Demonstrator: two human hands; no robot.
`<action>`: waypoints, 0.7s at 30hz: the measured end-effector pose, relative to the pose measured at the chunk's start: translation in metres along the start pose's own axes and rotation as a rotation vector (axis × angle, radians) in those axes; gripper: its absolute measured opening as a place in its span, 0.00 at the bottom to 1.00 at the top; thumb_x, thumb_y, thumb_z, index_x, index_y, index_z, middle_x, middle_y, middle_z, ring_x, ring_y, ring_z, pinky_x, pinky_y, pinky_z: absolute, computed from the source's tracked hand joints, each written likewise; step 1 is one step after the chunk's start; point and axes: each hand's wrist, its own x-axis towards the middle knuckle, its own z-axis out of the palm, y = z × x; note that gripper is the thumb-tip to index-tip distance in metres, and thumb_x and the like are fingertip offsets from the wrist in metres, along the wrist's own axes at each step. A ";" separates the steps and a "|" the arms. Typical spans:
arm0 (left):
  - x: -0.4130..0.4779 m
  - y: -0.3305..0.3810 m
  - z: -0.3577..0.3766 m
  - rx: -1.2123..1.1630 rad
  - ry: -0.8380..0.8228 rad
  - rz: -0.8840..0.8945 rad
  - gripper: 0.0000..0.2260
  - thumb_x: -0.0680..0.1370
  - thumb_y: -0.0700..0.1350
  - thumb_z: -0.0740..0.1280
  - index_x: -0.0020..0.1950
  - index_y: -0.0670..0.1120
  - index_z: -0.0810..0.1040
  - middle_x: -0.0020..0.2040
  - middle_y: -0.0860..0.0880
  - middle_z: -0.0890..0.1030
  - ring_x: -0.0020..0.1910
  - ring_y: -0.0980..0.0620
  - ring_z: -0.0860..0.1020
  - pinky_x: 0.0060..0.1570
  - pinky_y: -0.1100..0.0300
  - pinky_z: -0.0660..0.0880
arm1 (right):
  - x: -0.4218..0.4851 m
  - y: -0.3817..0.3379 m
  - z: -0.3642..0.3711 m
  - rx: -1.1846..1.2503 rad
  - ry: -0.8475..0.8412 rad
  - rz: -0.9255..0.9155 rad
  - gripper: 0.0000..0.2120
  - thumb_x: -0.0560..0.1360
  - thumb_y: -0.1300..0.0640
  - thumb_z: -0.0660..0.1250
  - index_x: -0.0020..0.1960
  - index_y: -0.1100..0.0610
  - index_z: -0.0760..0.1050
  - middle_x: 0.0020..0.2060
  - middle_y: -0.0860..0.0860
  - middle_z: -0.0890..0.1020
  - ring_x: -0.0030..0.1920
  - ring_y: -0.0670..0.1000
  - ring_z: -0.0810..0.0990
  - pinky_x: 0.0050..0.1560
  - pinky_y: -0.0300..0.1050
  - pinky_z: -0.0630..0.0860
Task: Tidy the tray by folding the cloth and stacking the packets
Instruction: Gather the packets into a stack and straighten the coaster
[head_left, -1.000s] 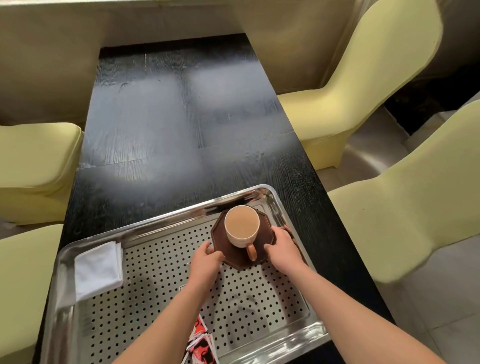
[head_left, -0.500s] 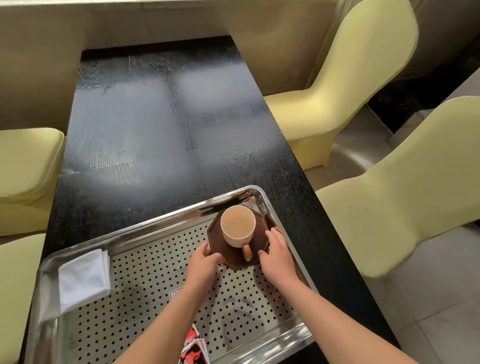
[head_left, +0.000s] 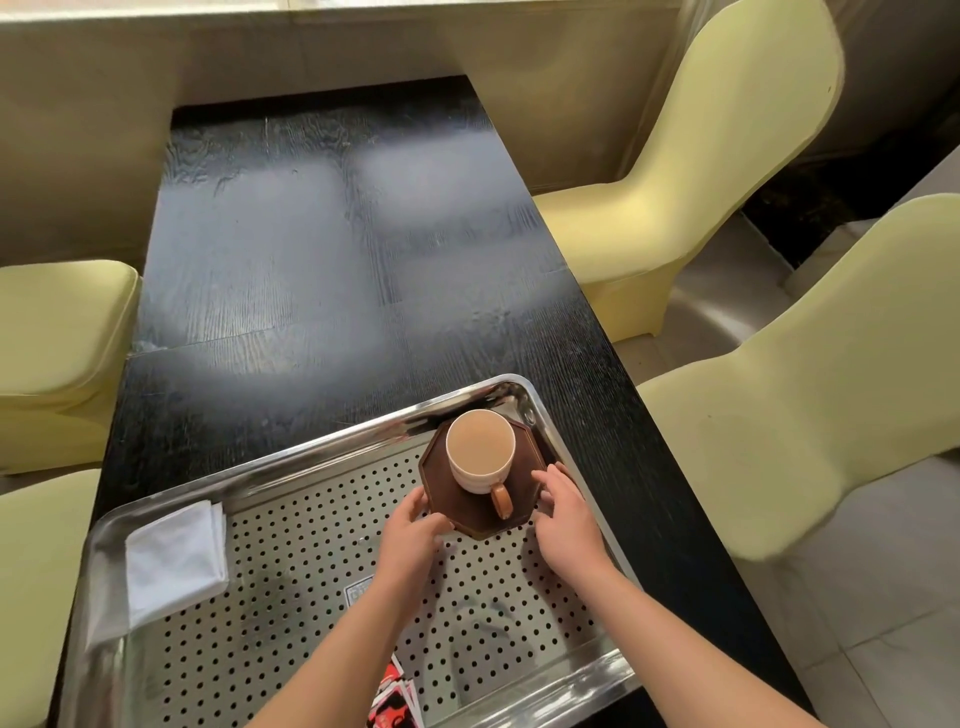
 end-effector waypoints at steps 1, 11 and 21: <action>0.001 -0.001 -0.001 -0.016 -0.001 -0.010 0.23 0.73 0.32 0.64 0.63 0.53 0.74 0.61 0.53 0.79 0.60 0.50 0.78 0.65 0.44 0.73 | -0.003 0.001 -0.001 0.003 0.000 -0.005 0.30 0.77 0.71 0.62 0.74 0.49 0.69 0.79 0.47 0.62 0.76 0.50 0.66 0.75 0.54 0.67; 0.005 -0.007 0.001 -0.011 0.014 -0.006 0.21 0.73 0.32 0.63 0.60 0.52 0.80 0.56 0.52 0.84 0.56 0.51 0.81 0.58 0.49 0.77 | -0.029 -0.021 0.001 -0.020 0.088 -0.171 0.16 0.75 0.37 0.68 0.53 0.47 0.79 0.48 0.41 0.79 0.47 0.42 0.79 0.47 0.41 0.79; 0.008 -0.010 -0.001 0.008 0.007 -0.031 0.22 0.73 0.33 0.64 0.65 0.50 0.78 0.57 0.51 0.84 0.57 0.51 0.81 0.53 0.52 0.78 | -0.028 -0.032 0.015 -0.082 0.162 -0.144 0.15 0.79 0.44 0.67 0.37 0.51 0.77 0.37 0.45 0.78 0.39 0.44 0.76 0.38 0.38 0.67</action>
